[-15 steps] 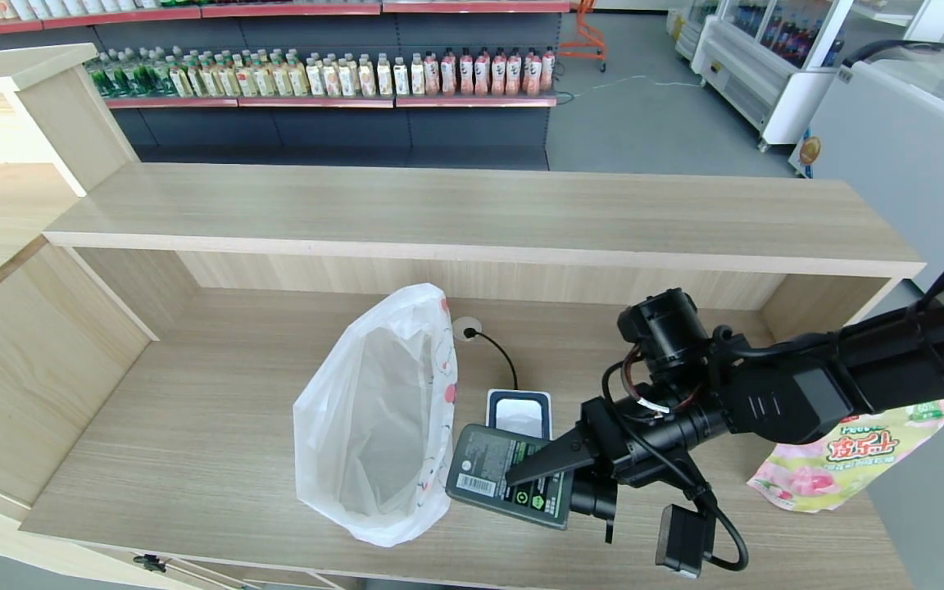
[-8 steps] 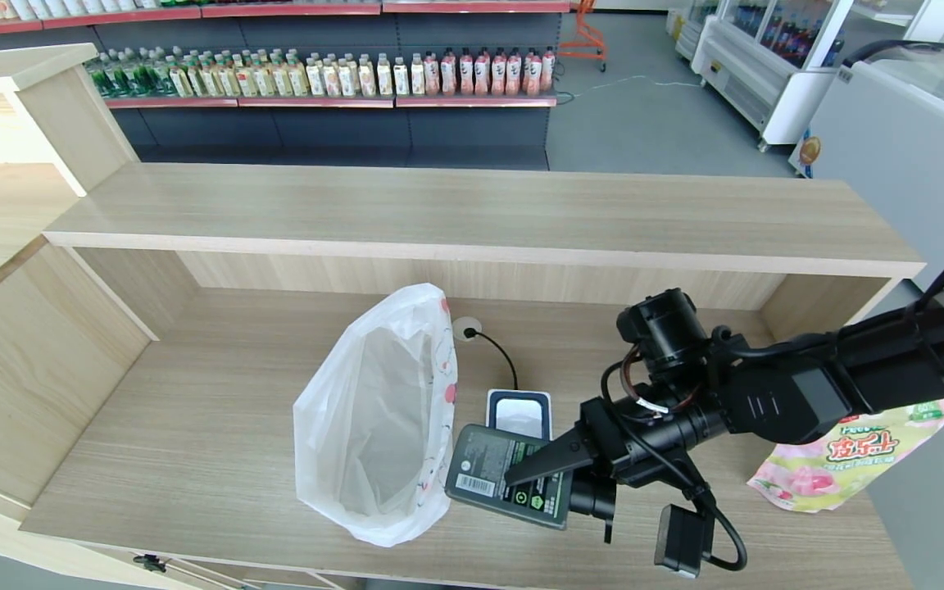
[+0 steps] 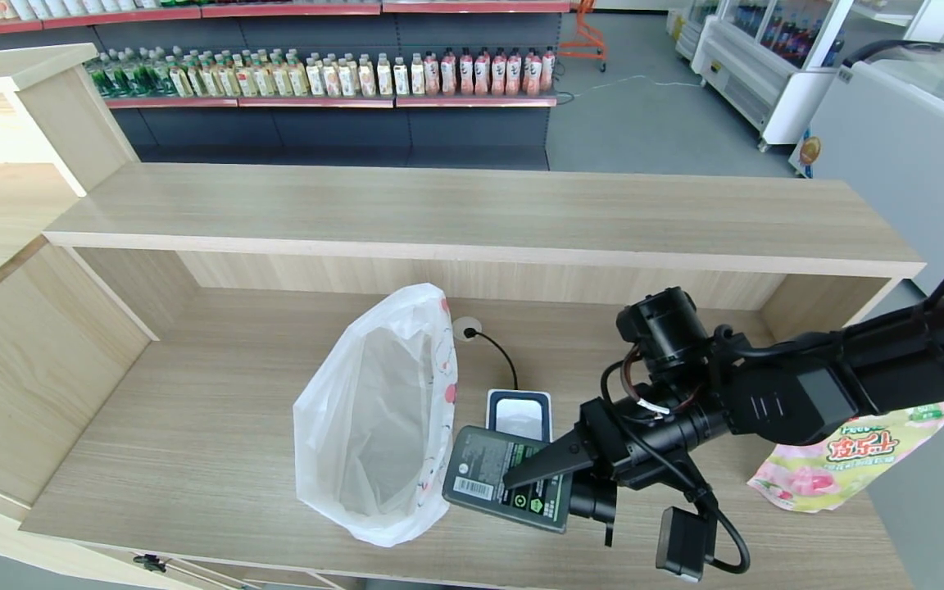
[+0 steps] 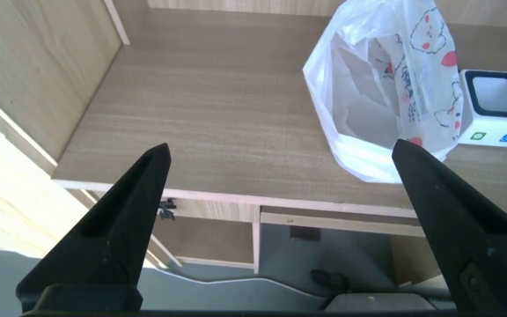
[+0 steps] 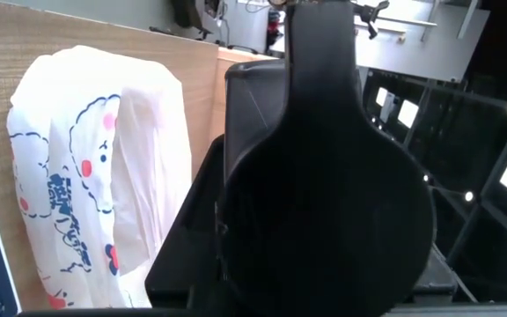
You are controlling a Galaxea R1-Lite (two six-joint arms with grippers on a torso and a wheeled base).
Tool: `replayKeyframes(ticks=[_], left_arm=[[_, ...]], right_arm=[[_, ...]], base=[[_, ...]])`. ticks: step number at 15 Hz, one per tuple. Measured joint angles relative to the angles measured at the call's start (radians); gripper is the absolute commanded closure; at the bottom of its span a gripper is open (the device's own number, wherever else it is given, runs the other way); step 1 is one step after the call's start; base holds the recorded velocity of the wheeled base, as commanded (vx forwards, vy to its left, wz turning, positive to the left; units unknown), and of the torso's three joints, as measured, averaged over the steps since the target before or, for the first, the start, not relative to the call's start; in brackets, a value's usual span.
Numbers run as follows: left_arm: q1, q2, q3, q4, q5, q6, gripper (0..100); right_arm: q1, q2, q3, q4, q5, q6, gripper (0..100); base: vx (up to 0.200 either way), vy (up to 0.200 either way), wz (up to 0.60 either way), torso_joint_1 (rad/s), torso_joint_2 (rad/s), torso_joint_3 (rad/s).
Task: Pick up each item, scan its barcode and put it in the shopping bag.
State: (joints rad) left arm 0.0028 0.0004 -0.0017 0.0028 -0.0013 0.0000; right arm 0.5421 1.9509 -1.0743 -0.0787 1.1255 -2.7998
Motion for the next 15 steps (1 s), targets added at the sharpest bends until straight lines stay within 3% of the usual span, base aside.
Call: replayKeyframes(ticks=[3, 4, 6, 9, 12, 15], left_arm=[[0.0, 0.0, 0.0, 0.0, 0.0, 0.0, 0], [0.0, 0.0, 0.0, 0.0, 0.0, 0.0, 0], [0.0, 0.0, 0.0, 0.0, 0.0, 0.0, 0], [0.0, 0.0, 0.0, 0.0, 0.0, 0.0, 0], [0.0, 0.0, 0.0, 0.0, 0.0, 0.0, 0], [0.0, 0.0, 0.0, 0.0, 0.0, 0.0, 0]], right_arm=[[-0.004, -0.064, 0.011, 0.023, -0.001, 0.003, 100], [-0.013, -0.096, 0.013, 0.025, -0.002, 0.06, 100], [-0.049, -0.18, 0.016, 0.03, -0.009, 0.318, 100], [-0.156, -0.335, 0.051, 0.162, -0.014, 0.75, 100], [-0.25, -0.459, 0.065, 0.224, -0.015, 1.296, 100], [-0.417, -0.587, 0.101, 0.242, -0.026, 1.856, 100]], base=[[0.0, 0.0, 0.0, 0.0, 0.0, 0.0], [0.0, 0.0, 0.0, 0.0, 0.0, 0.0], [0.0, 0.0, 0.0, 0.0, 0.0, 0.0], [0.0, 0.0, 0.0, 0.0, 0.0, 0.0], [0.0, 0.0, 0.0, 0.0, 0.0, 0.0], [0.0, 0.0, 0.0, 0.0, 0.0, 0.0]])
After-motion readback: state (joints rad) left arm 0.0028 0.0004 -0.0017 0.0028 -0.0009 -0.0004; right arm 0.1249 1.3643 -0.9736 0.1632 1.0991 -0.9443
